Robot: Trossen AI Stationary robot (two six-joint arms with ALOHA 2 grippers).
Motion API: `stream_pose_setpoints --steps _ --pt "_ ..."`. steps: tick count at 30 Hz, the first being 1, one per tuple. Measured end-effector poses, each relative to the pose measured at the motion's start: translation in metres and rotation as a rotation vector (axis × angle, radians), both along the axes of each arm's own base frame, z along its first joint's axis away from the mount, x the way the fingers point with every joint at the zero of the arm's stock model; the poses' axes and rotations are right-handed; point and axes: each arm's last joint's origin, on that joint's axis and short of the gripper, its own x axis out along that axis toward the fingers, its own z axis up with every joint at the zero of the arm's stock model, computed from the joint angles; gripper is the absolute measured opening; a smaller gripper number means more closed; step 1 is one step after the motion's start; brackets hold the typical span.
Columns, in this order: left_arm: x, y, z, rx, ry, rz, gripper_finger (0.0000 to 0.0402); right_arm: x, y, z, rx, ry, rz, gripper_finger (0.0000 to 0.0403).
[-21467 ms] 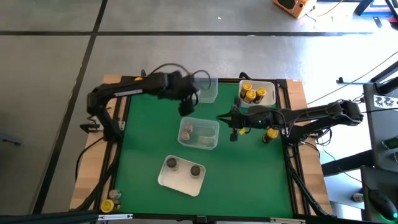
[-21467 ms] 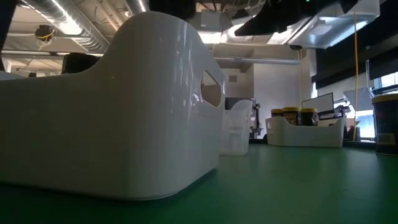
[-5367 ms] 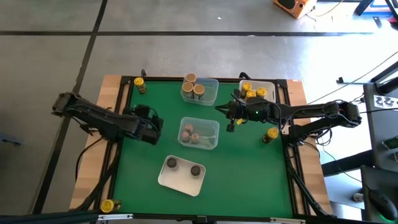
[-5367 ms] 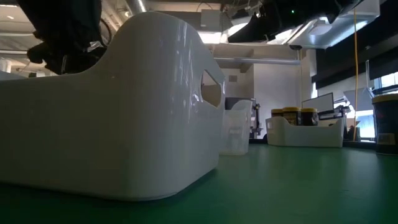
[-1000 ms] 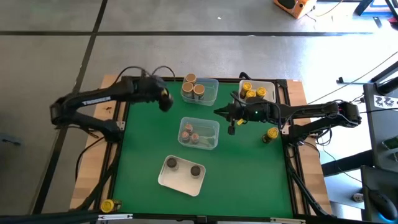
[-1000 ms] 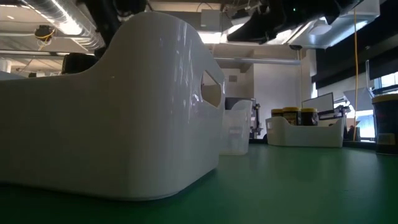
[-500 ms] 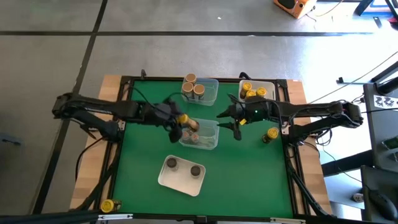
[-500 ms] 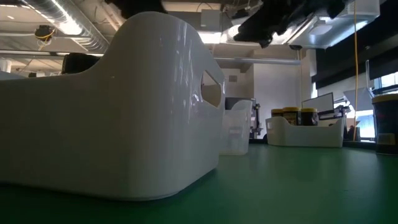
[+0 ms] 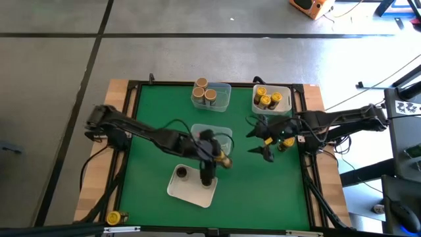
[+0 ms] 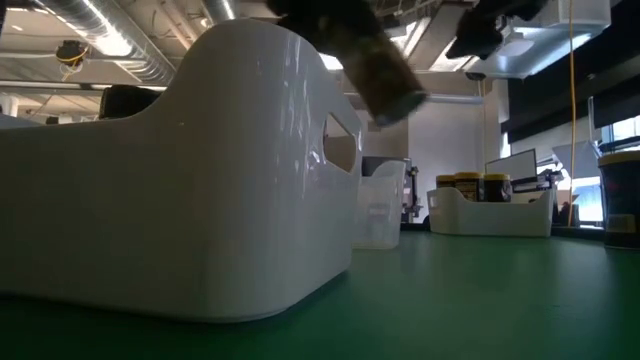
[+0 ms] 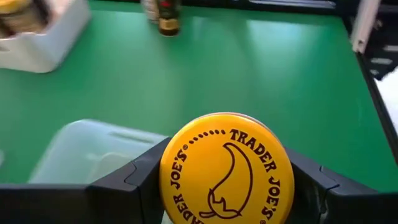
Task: Sort spices by type
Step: Put the yellow seasoning bottle into the top white bin
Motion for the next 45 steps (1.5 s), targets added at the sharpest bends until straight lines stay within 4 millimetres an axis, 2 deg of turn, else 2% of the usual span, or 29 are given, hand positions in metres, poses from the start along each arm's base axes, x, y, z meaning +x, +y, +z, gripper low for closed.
stream_pose_setpoints --steps 4,7,12,20,25,32,36,41,45 --pt "0.023 -0.016 -0.014 -0.013 0.027 -0.015 0.0224 -0.002 0.010 -0.012 -0.024 0.024 -0.024 0.0298" --pt "0.033 -0.026 -0.026 -0.014 0.054 -0.027 0.0225 -0.003 0.015 -0.022 -0.017 0.050 -0.022 0.0292" --pt "0.040 -0.033 -0.050 -0.055 0.118 -0.023 0.0225 -0.007 0.024 -0.031 -0.047 0.063 -0.019 0.0285" --pt "0.047 -0.034 -0.084 -0.055 0.210 -0.042 0.0226 -0.004 0.024 -0.038 -0.057 0.016 -0.024 0.0276" --pt "0.049 -0.033 -0.085 -0.052 0.199 -0.045 0.0235 -0.004 0.025 -0.043 -0.056 0.016 -0.022 0.0276" --pt "0.048 -0.030 -0.073 -0.064 0.171 -0.037 0.0298 -0.003 0.025 -0.042 -0.053 0.003 -0.023 0.0276" --pt "0.046 -0.030 -0.066 -0.063 0.159 -0.042 0.0312 -0.002 0.025 -0.041 -0.044 -0.009 -0.017 0.0276" --pt "0.033 -0.031 -0.046 -0.052 0.169 -0.052 0.0314 0.006 0.032 -0.036 0.057 -0.082 0.081 0.0276" --pt "0.018 -0.038 -0.034 -0.022 0.212 -0.081 0.0315 0.019 0.045 -0.043 0.072 -0.103 0.163 0.0276"
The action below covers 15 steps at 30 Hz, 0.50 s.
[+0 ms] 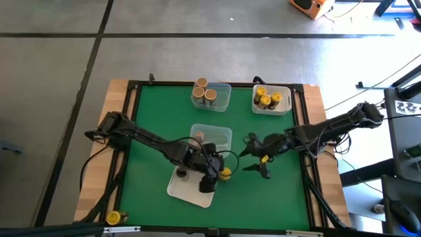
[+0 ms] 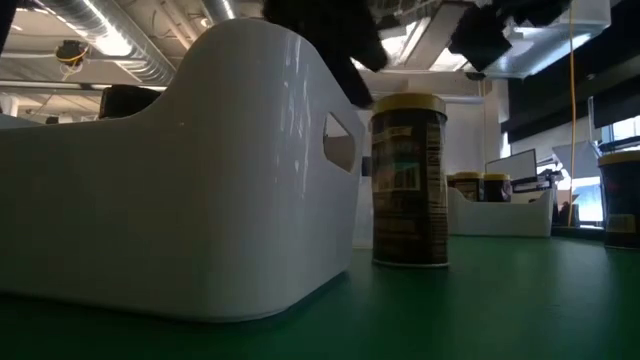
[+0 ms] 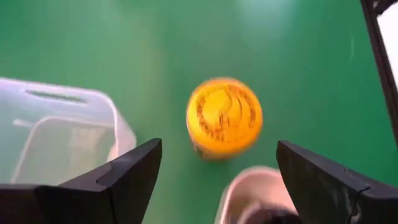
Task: Sort spices by type
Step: Put the yellow seasoning bottle into the top white bin
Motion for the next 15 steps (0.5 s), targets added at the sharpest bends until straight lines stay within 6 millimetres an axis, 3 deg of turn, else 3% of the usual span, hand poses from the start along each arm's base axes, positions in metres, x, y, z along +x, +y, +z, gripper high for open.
stream_pose_setpoints --steps 8,15 --pt "-0.043 -0.020 0.004 0.147 0.109 0.061 0.0315 0.028 0.018 -0.023 -0.012 -0.026 0.022 0.0276" --pt "-0.087 -0.030 -0.006 0.118 0.059 0.141 0.0315 0.041 0.021 -0.040 -0.027 -0.002 -0.007 0.0281"
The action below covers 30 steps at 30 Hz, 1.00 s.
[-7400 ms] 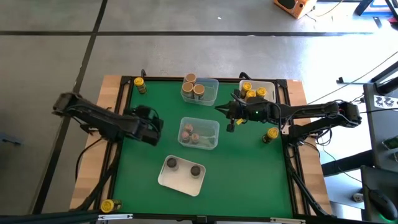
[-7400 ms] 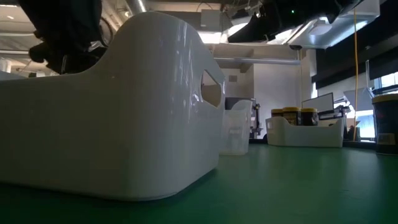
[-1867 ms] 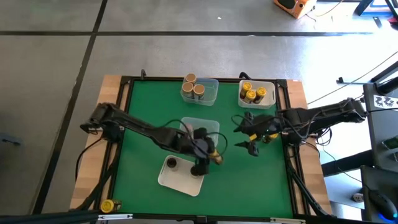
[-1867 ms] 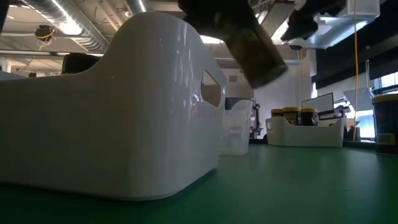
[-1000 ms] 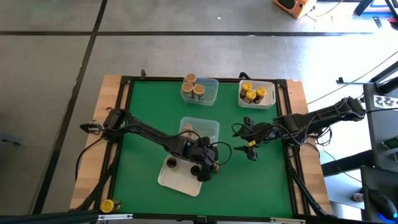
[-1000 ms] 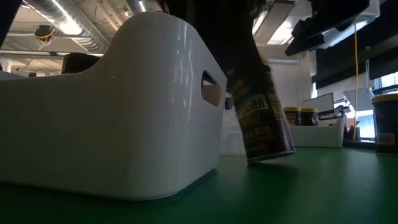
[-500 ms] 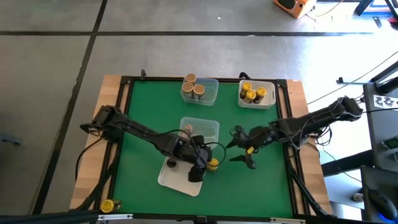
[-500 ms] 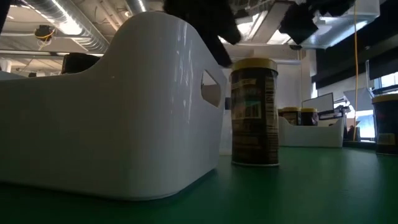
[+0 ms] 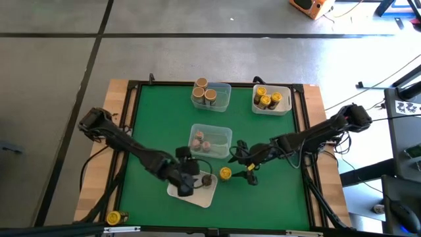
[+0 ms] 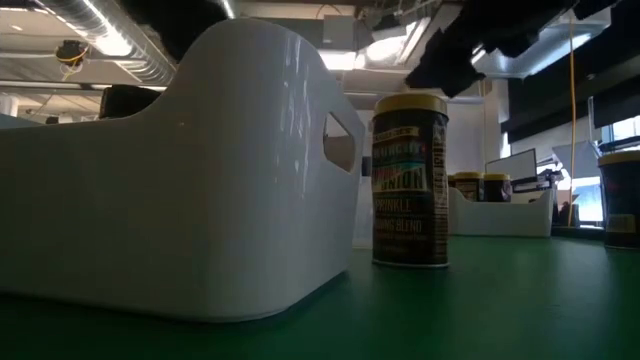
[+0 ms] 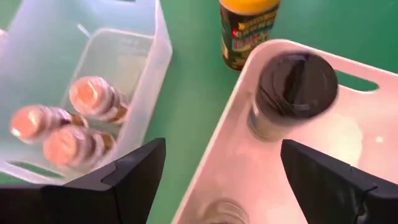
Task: Sort spices by type
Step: Put the yellow seasoning bottle into the top white bin
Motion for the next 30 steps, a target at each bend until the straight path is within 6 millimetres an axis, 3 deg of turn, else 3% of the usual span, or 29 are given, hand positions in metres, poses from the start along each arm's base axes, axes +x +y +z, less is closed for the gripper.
stream_pose_setpoints --steps 6,10,19,30 --pt "-0.028 0.001 -0.006 -0.077 -0.112 0.032 0.0315 0.008 0.003 -0.007 0.002 -0.009 0.001 0.0354" --pt "-0.036 0.001 -0.009 -0.117 -0.158 0.036 0.0315 0.014 0.005 -0.012 0.006 -0.029 0.002 0.0394" --pt "-0.037 -0.001 -0.010 -0.113 -0.163 0.032 0.0315 0.022 0.009 -0.026 -0.012 -0.021 0.023 0.0356" --pt "-0.037 -0.001 -0.010 -0.104 -0.163 0.034 0.0315 0.035 0.014 -0.054 -0.010 0.021 0.040 0.0353"
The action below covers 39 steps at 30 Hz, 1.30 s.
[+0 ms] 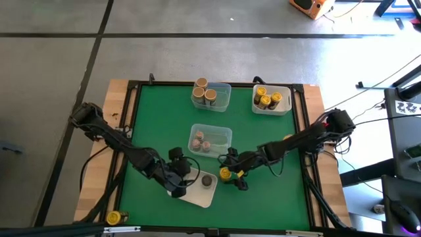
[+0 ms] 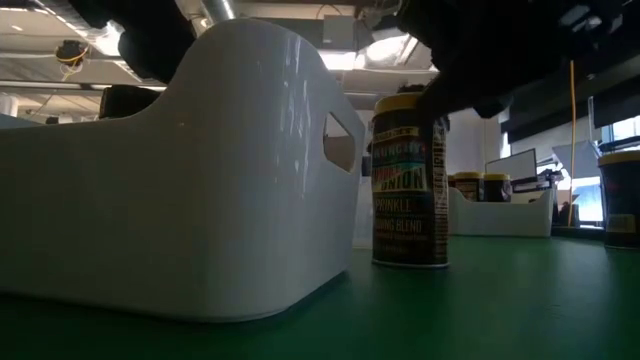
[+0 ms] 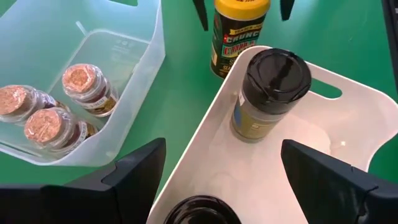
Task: Sort spices by type
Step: Put the yellow seasoning bottle into the top white bin
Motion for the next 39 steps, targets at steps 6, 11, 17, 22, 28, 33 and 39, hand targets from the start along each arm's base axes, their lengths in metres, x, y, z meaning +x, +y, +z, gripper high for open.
stream_pose_setpoints --steps 6,11,17,22,28,33,39 --pt "0.001 0.001 0.001 0.035 -0.014 0.007 0.0315 0.002 0.000 -0.008 0.006 0.026 -0.017 0.0324" --pt "0.001 0.003 0.000 0.043 -0.015 0.016 0.0315 0.003 0.001 -0.006 0.010 0.001 -0.016 0.0235" --pt "0.001 0.003 0.000 0.047 -0.018 0.019 0.0315 -0.002 -0.005 0.004 -0.043 -0.001 -0.044 0.0224" --pt "0.001 0.003 0.000 0.050 -0.018 0.022 0.0315 -0.020 -0.015 0.028 -0.150 0.007 -0.139 0.0224" --pt "0.001 0.003 0.000 0.051 -0.021 0.025 0.0315 -0.054 -0.035 0.063 -0.318 0.002 -0.340 0.0224" --pt "0.001 0.003 0.000 0.053 -0.023 0.028 0.0315 -0.083 -0.057 0.085 -0.481 -0.004 -0.559 0.0224" --pt "0.001 0.003 0.001 0.061 -0.027 0.035 0.0315 -0.110 -0.090 0.097 -0.617 0.035 -0.845 0.0224"
